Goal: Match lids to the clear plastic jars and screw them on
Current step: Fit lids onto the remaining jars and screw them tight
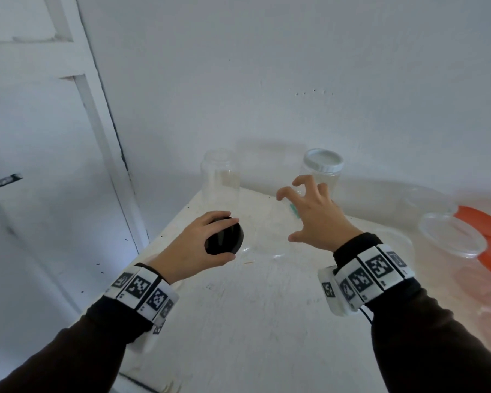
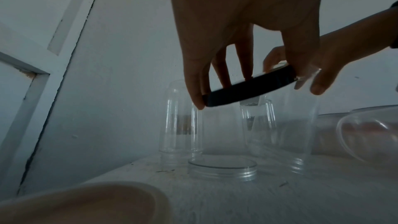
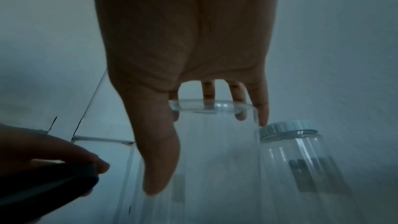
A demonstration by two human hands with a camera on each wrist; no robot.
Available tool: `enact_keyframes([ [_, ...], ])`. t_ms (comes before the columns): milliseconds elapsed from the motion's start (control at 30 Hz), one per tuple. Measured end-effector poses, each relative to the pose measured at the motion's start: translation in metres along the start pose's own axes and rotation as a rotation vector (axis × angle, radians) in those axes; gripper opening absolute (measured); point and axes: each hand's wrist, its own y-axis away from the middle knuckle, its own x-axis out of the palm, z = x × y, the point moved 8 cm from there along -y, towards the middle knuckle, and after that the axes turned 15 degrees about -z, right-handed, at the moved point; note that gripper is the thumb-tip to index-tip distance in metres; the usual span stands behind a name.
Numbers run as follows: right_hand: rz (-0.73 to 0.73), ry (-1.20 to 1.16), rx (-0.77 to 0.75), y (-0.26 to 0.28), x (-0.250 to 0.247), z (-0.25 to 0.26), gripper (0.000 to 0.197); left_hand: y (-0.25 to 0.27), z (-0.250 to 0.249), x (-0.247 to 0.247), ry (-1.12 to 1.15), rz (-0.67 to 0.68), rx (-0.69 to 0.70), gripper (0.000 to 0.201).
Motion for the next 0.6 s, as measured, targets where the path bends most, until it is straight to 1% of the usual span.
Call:
enact_keyframes([
  [100, -0.061, -0.048, 0.039, 0.016, -0.010, -0.010, 0.064, -0.005, 0.000, -0.005, 0.058, -0.042, 0.017, 0.070],
  [133, -0.068, -0.083, 0.065, 0.023, -0.012, -0.014, 0.064, -0.007, 0.001, -0.008, 0.077, -0.066, 0.015, 0.070],
  [267, -0.069, -0.144, 0.151, 0.045, -0.015, -0.024, 0.075, -0.013, 0.000, -0.016, 0.116, -0.131, 0.033, 0.069],
  [400, -0.077, -0.157, 0.218, 0.060, -0.014, -0.026, 0.078, -0.018, 0.002, -0.020, 0.132, -0.155, 0.048, 0.071],
  [533, -0.023, -0.146, 0.250, 0.068, -0.003, -0.021, 0.064, -0.021, 0.001, -0.022, 0.146, -0.177, 0.067, 0.071],
  [600, 0.005, -0.146, 0.250, 0.071, 0.005, -0.016, 0.061, -0.021, 0.001, -0.022, 0.146, -0.187, 0.073, 0.071],
])
